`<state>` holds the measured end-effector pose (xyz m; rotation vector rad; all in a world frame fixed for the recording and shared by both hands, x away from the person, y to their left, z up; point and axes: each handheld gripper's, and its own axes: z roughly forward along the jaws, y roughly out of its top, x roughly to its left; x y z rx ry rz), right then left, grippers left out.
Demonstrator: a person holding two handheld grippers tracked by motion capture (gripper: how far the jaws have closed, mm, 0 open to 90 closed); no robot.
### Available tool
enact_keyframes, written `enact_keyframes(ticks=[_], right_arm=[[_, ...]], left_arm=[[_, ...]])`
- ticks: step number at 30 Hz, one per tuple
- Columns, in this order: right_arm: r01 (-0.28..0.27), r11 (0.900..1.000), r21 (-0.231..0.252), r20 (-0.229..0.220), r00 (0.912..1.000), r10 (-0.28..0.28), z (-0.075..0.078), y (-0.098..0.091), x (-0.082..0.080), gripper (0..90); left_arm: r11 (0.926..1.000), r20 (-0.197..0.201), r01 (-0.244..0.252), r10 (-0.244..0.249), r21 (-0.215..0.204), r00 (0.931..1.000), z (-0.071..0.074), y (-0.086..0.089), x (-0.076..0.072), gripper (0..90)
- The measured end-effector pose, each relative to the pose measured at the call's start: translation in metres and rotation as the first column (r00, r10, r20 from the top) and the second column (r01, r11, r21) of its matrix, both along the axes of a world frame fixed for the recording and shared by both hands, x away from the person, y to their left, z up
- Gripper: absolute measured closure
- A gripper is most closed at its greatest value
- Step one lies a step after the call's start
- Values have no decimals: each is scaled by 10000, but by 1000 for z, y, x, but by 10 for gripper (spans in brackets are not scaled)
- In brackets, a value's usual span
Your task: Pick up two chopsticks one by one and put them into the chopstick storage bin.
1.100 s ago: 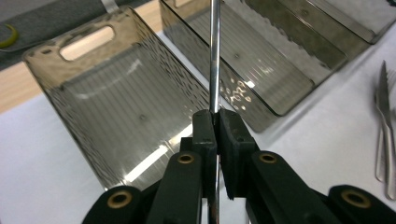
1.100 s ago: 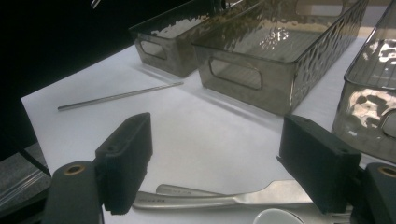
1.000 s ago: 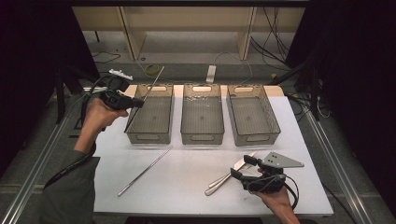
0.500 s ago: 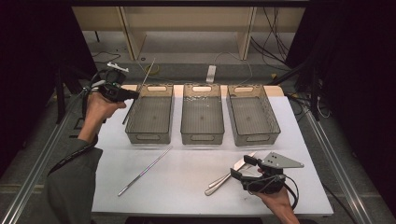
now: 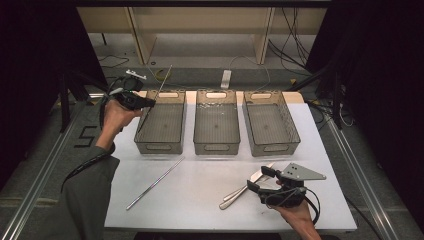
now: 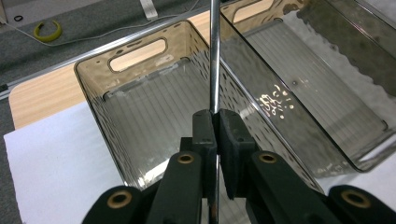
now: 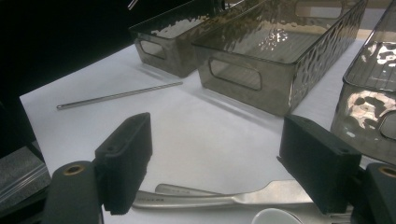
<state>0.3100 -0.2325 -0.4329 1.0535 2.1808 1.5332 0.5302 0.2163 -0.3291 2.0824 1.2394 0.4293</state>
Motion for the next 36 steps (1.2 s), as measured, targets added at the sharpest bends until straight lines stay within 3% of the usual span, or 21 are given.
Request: enact_keyframes(ticks=[9, 21, 26, 36], right_arm=[[-6, 10000, 40, -66, 10000, 6, 0, -1, 0, 263], [-59, 10000, -59, -8, 10000, 59, -1, 0, 0, 263], [-41, 10000, -58, -16, 10000, 41, 0, 0, 0, 263], [-11, 10000, -22, -30, 10000, 11, 0, -1, -1, 263]], left_arm=[[9996, -69, -156, 158, 241, 9999, -17, -4, 10, 849], [9993, -285, -367, 370, 118, 9989, -47, -1, 13, 849], [9991, -326, -421, 423, 46, 9986, -52, -1, 11, 849], [9980, -585, -547, 565, 321, 9967, -67, -4, 13, 847]])
